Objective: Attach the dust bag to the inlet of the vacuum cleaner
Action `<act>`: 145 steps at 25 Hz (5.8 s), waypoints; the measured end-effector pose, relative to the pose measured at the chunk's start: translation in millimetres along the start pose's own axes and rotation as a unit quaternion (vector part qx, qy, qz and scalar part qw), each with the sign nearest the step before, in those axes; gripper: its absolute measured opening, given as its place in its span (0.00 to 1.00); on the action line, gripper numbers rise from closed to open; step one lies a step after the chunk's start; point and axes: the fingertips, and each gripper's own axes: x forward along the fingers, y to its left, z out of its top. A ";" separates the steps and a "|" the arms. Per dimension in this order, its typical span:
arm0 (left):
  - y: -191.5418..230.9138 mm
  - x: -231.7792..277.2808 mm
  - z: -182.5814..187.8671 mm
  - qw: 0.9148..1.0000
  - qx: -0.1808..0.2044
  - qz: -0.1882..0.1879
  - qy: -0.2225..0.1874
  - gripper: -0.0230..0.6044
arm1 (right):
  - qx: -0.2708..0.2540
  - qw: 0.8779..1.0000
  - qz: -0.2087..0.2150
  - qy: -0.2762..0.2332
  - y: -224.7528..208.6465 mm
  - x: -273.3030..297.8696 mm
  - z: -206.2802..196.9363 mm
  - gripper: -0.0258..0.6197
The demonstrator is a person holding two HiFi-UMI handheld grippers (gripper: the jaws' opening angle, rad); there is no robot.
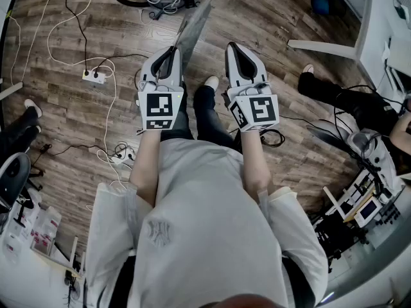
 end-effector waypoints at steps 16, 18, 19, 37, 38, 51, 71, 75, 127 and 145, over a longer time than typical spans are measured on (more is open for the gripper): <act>1.3 3.3 12.8 1.000 0.004 -0.009 -0.016 0.08 | -0.008 1.000 0.004 -0.001 3.4 7.1 2.1 0.04; 1.3 3.8 13.0 1.000 0.005 -0.013 -0.017 0.08 | -0.009 1.000 0.006 0.000 4.5 7.8 1.8 0.04; 0.4 4.3 12.9 1.000 0.009 -0.019 -0.016 0.08 | -0.012 1.000 0.010 -0.001 6.1 8.2 2.1 0.04; -9.6 18.8 -35.3 0.929 0.252 -0.253 0.096 0.08 | -0.289 0.923 0.173 0.188 44.2 50.6 -58.0 0.24; -7.9 18.6 -37.6 0.926 0.256 -0.260 0.099 0.08 | -0.296 0.917 0.183 0.193 47.6 53.1 -61.3 0.24; -8.5 38.4 -42.3 0.903 0.294 -0.293 0.111 0.08 | -0.373 0.860 0.244 0.248 47.7 74.9 -94.6 0.11; -33.7 142.5 -13.1 0.932 0.251 -0.212 0.153 0.09 | -0.386 0.832 0.308 0.251 -53.9 110.1 -87.4 0.08; -35.9 158.3 -12.2 0.936 0.242 -0.204 0.153 0.09 | -0.384 0.838 0.300 0.245 -68.5 121.4 -86.5 0.10; 59.1 306.7 -179.3 0.916 0.220 -0.282 0.180 0.09 | -0.308 0.843 0.286 0.335 -91.8 280.9 -275.4 0.08; 50.4 355.4 -266.5 0.931 0.197 -0.224 0.213 0.09 | -0.333 0.831 0.311 0.318 -114.7 303.3 -371.3 0.07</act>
